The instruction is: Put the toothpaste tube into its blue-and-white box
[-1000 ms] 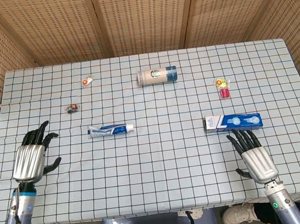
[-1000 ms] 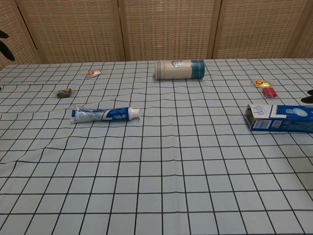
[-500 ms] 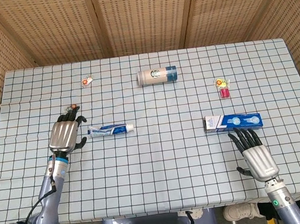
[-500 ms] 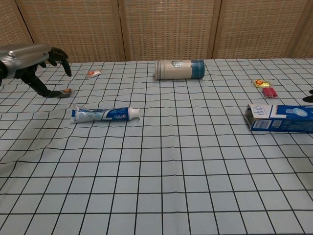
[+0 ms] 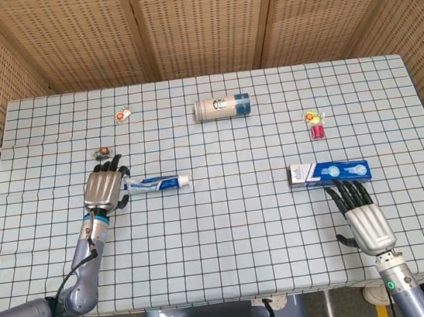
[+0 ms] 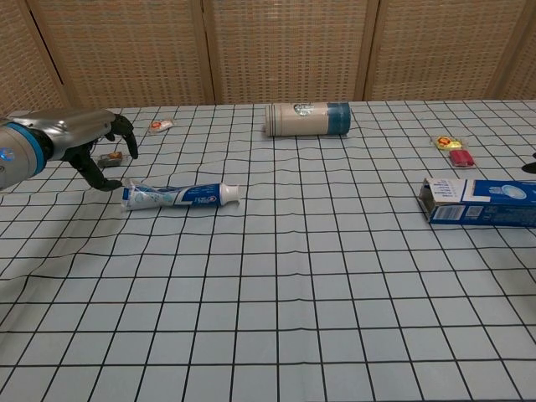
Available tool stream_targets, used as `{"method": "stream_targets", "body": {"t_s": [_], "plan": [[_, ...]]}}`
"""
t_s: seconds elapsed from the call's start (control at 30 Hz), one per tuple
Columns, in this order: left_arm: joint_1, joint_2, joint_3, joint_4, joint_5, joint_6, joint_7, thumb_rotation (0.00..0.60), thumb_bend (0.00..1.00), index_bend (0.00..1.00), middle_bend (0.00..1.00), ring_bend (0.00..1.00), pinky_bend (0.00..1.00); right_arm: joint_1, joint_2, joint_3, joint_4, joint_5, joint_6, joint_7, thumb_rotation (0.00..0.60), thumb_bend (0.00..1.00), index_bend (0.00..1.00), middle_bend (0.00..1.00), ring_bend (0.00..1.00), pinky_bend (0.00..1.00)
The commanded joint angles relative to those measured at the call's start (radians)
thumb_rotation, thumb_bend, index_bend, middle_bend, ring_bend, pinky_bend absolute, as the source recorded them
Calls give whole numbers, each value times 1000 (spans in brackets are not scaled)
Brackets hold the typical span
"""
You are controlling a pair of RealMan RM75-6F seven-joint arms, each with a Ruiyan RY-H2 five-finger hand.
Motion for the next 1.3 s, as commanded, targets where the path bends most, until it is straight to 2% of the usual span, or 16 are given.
{"method": "stream_targets", "body": {"t_s": [0.03, 0.4, 1.07, 1.17, 1.23, 1.3], "plan": [[-33, -41, 7, 63, -33, -32, 1, 600, 321, 332, 98, 173, 182, 2, -3, 1, 5, 3, -4, 1, 600, 175, 102, 0, 0, 44], [-113, -140, 10, 219, -83, -91, -6, 600, 328, 334, 100, 173, 183, 8, -11, 10, 22, 19, -14, 7, 600, 176, 105, 0, 0, 47], [-188, -240, 38, 353, -94, -138, -5, 600, 336, 386, 141, 208, 217, 9, -10, 20, 35, 28, -3, 47, 600, 176, 109, 0, 0, 49], [-191, -249, 42, 363, -78, -134, -15, 600, 362, 456, 196, 251, 246, 9, -10, 20, 35, 28, -2, 50, 600, 175, 109, 0, 0, 50], [-192, -257, 50, 373, -59, -127, -16, 600, 435, 557, 276, 312, 294, 9, -10, 20, 35, 25, 1, 53, 600, 175, 110, 0, 0, 50], [-192, -270, 62, 391, -24, -107, -21, 600, 572, 726, 415, 425, 392, 9, -10, 21, 34, 24, 3, 56, 600, 176, 111, 0, 0, 50]]}}
